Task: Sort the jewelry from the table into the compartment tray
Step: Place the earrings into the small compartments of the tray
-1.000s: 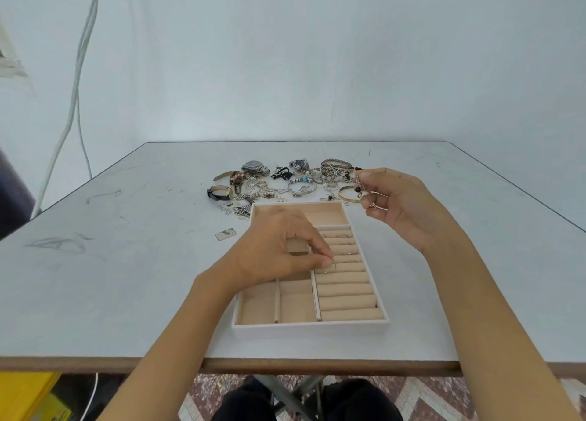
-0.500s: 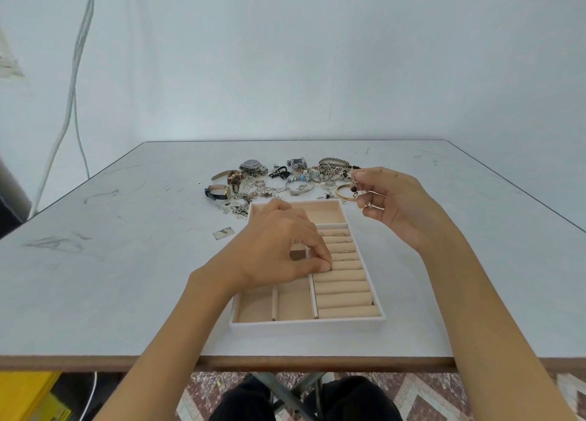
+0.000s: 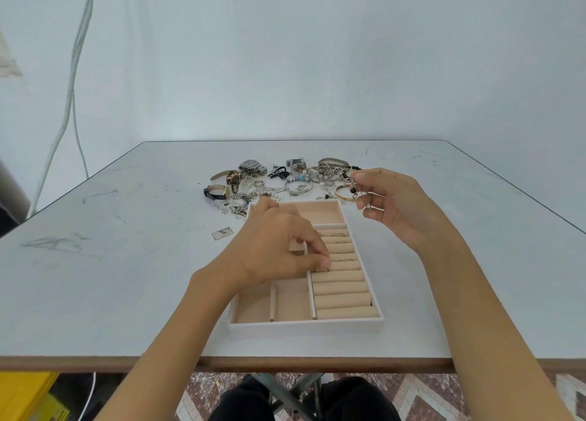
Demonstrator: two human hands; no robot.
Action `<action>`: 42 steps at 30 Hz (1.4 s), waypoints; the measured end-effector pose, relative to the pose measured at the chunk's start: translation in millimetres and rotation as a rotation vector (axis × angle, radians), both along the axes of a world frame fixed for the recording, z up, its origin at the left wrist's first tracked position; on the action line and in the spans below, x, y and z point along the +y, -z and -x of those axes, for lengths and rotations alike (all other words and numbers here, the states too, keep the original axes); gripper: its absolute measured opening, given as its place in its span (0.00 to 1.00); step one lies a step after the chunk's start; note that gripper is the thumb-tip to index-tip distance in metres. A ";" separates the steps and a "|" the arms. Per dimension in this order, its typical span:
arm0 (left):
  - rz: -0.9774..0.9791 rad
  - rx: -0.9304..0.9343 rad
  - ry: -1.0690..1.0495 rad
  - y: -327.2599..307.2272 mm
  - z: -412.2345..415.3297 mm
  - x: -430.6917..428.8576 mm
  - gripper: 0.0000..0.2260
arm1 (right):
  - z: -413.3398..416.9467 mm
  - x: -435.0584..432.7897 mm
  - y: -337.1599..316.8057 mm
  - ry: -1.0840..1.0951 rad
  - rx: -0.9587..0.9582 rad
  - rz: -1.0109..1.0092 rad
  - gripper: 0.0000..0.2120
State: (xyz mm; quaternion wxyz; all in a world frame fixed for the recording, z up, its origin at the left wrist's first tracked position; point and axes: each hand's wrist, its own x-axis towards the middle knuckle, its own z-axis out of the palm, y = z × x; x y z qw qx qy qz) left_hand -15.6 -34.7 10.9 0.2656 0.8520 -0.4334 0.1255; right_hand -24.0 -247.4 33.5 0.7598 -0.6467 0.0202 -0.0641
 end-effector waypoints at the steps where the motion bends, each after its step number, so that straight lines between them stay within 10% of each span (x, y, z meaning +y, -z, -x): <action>1: -0.001 0.002 -0.001 -0.1 0.0 -0.1 0.09 | 0.2 0.0 0.1 -0.001 0.001 0.002 0.10; 15: 0.295 -0.058 -0.256 4.4 -8.2 47.2 0.15 | 0.2 -0.4 1.2 0.008 -0.001 0.041 0.07; 26: -0.316 0.257 -0.565 43.0 -2.0 98.7 0.26 | 0.7 28.5 -1.2 -0.074 -0.130 0.314 0.09; 42: -0.336 0.254 -0.580 44.2 -4.3 98.9 0.26 | -9.3 67.4 -1.6 -0.206 -0.144 0.789 0.03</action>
